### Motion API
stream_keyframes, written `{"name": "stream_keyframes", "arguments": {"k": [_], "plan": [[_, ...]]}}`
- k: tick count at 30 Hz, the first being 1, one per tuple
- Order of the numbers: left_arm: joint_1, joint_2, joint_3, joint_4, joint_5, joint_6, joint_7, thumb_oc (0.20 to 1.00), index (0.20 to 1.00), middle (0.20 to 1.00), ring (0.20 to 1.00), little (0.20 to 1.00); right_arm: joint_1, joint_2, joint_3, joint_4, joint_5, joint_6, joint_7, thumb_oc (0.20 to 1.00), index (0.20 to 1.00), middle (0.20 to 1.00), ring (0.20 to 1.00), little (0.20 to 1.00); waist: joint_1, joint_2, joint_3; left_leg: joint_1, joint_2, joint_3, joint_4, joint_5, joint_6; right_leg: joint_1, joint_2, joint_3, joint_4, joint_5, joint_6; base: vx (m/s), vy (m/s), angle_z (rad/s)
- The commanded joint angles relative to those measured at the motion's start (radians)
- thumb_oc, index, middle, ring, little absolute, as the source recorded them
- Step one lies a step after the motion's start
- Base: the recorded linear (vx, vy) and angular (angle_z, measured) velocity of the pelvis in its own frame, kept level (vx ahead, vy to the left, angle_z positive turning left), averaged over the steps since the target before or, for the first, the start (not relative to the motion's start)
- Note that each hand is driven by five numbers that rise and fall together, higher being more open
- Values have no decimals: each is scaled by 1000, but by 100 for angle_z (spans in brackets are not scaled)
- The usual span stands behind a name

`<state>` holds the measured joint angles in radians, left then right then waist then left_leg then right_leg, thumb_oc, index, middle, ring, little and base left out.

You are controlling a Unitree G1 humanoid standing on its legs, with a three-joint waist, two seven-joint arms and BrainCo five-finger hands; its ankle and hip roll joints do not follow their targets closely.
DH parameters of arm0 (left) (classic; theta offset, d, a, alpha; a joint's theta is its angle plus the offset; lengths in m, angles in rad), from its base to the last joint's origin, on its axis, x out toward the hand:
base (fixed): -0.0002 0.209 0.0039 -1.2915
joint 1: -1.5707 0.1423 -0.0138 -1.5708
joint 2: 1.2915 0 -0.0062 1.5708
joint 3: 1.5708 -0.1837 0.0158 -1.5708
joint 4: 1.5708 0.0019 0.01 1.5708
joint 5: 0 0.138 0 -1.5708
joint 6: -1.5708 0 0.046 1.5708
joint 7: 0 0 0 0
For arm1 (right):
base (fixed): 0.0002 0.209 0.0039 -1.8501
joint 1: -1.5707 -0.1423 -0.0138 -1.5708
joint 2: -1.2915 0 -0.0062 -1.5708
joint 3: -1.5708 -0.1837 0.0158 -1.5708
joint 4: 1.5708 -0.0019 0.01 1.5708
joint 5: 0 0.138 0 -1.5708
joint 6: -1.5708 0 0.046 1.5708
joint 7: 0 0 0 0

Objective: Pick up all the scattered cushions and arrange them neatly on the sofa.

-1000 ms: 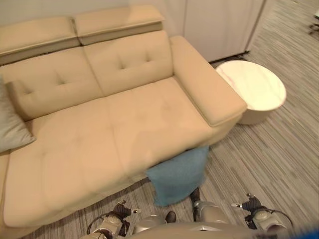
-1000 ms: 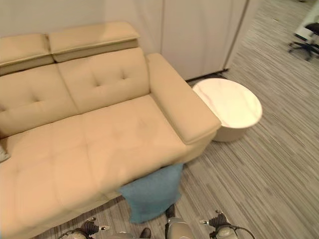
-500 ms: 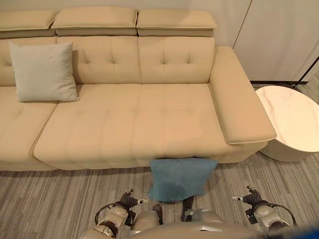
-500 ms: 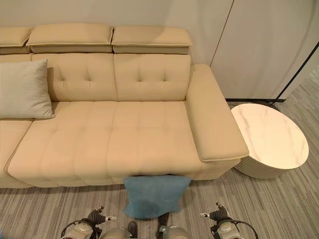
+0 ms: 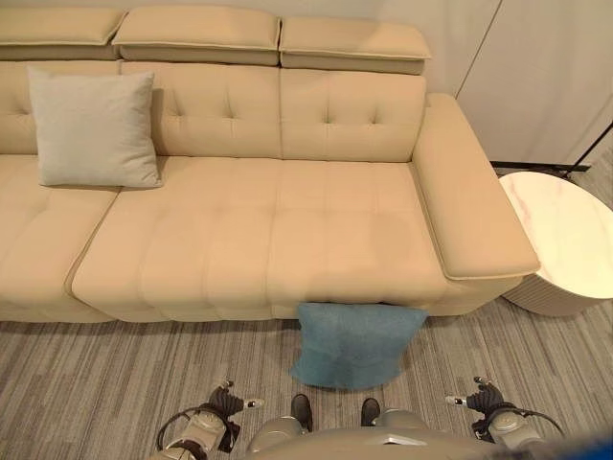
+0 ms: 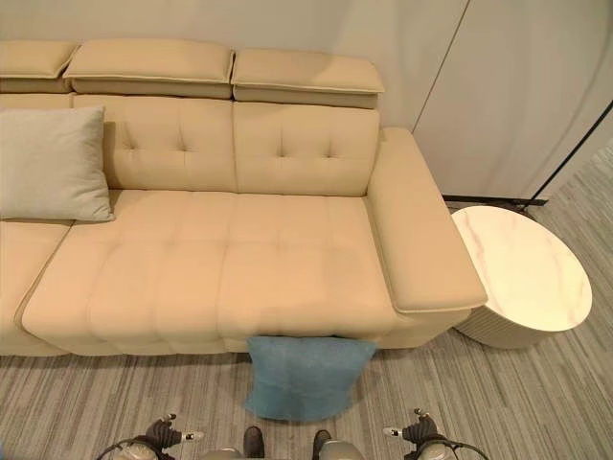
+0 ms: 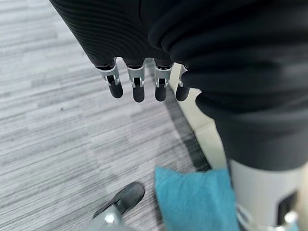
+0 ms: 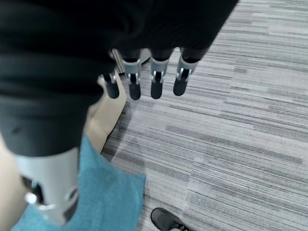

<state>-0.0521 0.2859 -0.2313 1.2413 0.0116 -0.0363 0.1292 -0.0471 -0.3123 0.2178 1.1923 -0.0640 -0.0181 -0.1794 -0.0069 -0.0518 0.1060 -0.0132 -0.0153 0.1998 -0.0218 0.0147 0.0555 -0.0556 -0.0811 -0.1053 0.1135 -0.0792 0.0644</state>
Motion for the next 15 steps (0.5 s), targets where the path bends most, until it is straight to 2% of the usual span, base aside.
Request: {"name": "stream_keyframes", "arguments": {"k": [1,7,8,10,11,15], "plan": [[-10,-11,17,30,-6,-18,2,1000,1000,1000,1000,1000,-36,-23,22,15,-8,-15,-13,1000,1000,1000,1000,1000,-6,-12,0,-8,3,-89,35,-62,-68,25,-5,-14,-60,46,63,68,-42,31],[-42,-12,8,-20,-30,-26,8,1000,1000,1000,1000,1000,-46,-35,22,-16,2,-24,-23,1000,1000,1000,1000,1000,-13,-7,21,-23,9,-105,43,-58,-85,39,-9,-61,-78,38,52,10,-43,28],[-67,-9,8,-50,-61,-32,18,1000,1000,1000,1000,1000,-68,-43,25,-33,13,-29,-32,1000,1000,1000,1000,1000,-13,-7,55,-58,14,-109,62,-55,-89,11,-12,-74,-66,37,48,-320,-68,28],[-152,6,9,-142,-174,-69,57,1000,1000,1000,1000,1000,-140,-68,21,-105,58,-38,-70,1000,1000,1000,1000,1000,-14,-3,151,-238,23,-123,151,-41,-99,-172,-30,-87,24,47,31,-455,-63,29],[-153,6,9,-141,-174,-69,57,1000,1000,1000,1000,1000,-141,-68,21,-105,58,-38,-70,1000,1000,1000,1000,1000,-14,-3,147,-245,23,-124,155,-42,-99,-178,-31,-87,27,47,31,-268,-19,19],[-225,23,5,-218,-268,-108,106,1000,1000,1000,1000,1000,-205,-99,15,-198,106,-51,-119,1000,1000,1000,1000,1000,-19,7,182,-419,30,-115,237,-34,-100,-364,-41,-90,126,43,15,-166,-3,6]]}}
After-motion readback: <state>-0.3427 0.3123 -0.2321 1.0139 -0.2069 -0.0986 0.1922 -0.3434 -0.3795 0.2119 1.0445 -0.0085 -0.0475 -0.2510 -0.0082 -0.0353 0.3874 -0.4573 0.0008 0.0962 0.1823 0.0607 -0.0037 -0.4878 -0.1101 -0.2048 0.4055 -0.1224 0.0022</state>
